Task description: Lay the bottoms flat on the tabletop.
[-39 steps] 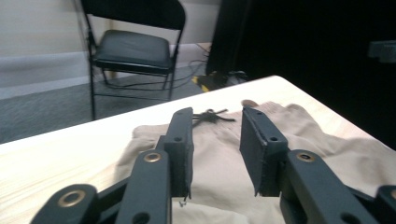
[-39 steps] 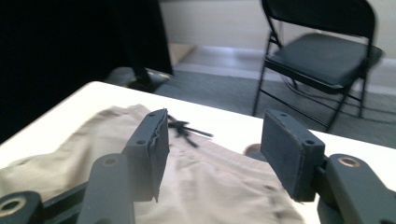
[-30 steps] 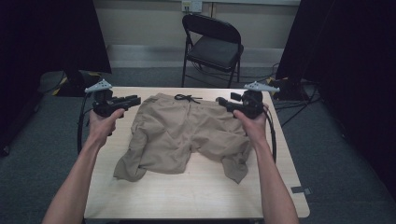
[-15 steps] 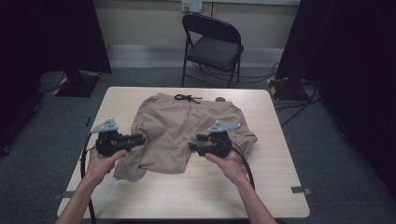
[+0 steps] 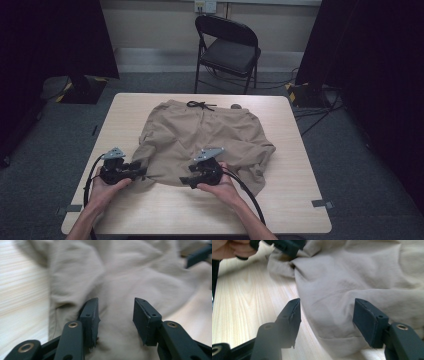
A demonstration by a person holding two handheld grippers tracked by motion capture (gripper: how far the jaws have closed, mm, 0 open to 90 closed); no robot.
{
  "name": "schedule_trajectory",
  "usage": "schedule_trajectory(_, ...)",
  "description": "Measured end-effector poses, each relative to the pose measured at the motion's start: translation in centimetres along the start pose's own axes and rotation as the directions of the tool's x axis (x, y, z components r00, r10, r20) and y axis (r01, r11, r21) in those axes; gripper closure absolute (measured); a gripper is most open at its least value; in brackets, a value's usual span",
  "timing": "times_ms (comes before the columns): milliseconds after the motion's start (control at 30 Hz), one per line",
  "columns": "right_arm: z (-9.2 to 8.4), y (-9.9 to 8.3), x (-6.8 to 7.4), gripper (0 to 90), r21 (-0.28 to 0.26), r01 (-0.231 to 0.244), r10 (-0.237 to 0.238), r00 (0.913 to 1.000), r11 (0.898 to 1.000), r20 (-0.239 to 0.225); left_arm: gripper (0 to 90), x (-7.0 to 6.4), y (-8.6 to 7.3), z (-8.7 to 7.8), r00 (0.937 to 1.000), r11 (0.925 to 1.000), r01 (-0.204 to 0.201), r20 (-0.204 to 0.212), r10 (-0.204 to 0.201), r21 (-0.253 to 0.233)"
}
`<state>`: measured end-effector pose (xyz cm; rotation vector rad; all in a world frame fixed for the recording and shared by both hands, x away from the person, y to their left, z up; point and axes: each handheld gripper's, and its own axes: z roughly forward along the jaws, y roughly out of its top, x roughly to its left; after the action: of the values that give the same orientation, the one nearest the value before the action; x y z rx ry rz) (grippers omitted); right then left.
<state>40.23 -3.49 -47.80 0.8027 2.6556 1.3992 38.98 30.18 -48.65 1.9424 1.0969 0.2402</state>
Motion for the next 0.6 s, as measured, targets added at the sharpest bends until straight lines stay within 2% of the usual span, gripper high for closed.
schedule_trajectory(67,0.3,-0.2,0.1,37.7,0.008,0.008,-0.008,1.0000,1.000,-0.001,55.2,0.7,-0.3,-0.2,0.9996,0.9996,0.028,-0.004,-0.028,0.001)
schedule_trajectory(167,0.9,-0.5,0.1,37.3,0.018,0.015,-0.015,0.9999,1.000,0.001,53.9,1.5,-0.7,-0.1,0.9990,0.9990,0.040,-0.021,-0.040,0.018)
schedule_trajectory(267,1.4,-1.0,0.2,37.3,0.035,0.032,-0.033,0.9992,0.999,0.024,54.0,2.0,-0.9,-0.1,0.9979,0.9979,0.064,0.003,-0.064,0.009)
schedule_trajectory(333,1.8,-1.2,0.2,38.3,0.043,0.040,-0.042,0.9983,0.998,0.040,53.9,2.0,-0.9,-0.1,0.9980,0.9979,0.064,0.003,-0.064,0.008)
schedule_trajectory(467,2.1,-1.3,0.4,48.8,0.031,0.055,-0.057,0.9948,0.998,0.084,53.6,2.0,-1.0,-0.1,0.9984,0.9983,0.057,0.001,-0.057,0.007)
schedule_trajectory(500,2.2,-1.2,0.4,57.2,0.031,0.059,-0.062,0.9937,0.998,0.094,53.3,2.0,-1.0,0.0,0.9983,0.9983,0.058,0.004,-0.058,0.007)
schedule_trajectory(533,2.2,-1.2,0.4,66.3,0.031,0.056,-0.058,0.9948,0.998,0.084,52.6,2.0,-1.0,0.0,0.9983,0.9983,0.059,0.003,-0.059,0.004)
schedule_trajectory(600,2.1,-1.2,0.5,75.8,0.028,0.052,-0.054,0.9971,0.998,0.053,51.8,2.1,-1.0,-0.1,0.9982,0.9983,0.058,0.015,-0.058,0.003)
